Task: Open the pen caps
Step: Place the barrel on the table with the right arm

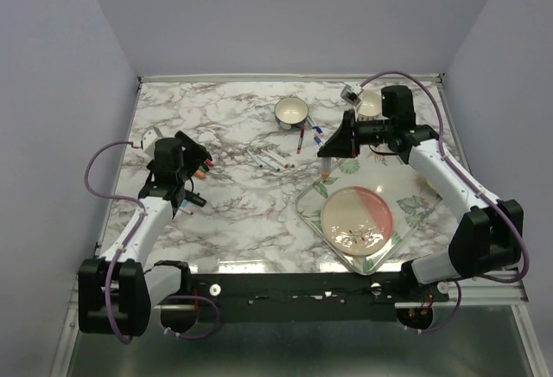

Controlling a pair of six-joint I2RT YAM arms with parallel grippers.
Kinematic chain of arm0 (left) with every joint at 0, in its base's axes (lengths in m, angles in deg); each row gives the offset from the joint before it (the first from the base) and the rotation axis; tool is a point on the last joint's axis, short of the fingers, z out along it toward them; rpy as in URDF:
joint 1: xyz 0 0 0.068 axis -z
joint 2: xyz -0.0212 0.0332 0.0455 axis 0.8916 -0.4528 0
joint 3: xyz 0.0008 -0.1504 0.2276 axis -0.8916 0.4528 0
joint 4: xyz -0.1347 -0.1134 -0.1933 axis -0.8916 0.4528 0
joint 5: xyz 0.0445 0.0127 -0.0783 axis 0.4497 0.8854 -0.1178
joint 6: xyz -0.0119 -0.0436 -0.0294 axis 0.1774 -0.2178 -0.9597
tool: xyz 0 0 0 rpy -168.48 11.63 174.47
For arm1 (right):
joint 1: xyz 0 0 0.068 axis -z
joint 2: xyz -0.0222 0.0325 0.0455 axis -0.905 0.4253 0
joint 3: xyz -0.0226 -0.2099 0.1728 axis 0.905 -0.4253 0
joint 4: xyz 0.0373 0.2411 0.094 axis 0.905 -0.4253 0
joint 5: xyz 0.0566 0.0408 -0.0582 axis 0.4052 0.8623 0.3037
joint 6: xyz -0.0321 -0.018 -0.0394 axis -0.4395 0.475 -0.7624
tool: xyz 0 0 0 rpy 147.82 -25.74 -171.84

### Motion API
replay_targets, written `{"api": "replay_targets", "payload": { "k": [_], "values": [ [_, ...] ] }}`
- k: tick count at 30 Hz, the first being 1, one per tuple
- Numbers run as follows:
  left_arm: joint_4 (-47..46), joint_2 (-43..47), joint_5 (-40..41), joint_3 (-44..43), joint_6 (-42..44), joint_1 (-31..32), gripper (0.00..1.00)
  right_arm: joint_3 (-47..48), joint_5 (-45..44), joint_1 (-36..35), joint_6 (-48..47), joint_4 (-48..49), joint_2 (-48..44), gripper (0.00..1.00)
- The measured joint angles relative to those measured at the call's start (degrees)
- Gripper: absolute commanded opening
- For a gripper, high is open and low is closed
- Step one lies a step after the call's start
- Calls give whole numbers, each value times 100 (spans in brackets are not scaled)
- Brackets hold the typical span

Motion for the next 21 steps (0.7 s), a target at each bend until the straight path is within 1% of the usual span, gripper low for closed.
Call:
{"api": "replay_targets", "payload": {
  "k": [6, 11, 17, 20, 21],
  "values": [
    [269, 682, -328, -103, 138, 0, 99, 24, -2, 0, -131, -175, 199, 1],
    [542, 1139, -634, -328, 444, 0, 99, 181, -31, -9, -299, -492, 516, 1],
    [881, 1497, -968, -579, 1054, 0, 99, 636, -308, -192, -643, -1040, 925, 1],
    [1054, 1672, -1150, -612, 1370, 0, 99, 986, -542, -380, -807, -1362, 1178, 1],
    [1117, 1720, -1204, -612, 1456, 0, 99, 1244, -754, -525, -927, -1611, 1360, 1]
  ]
}}
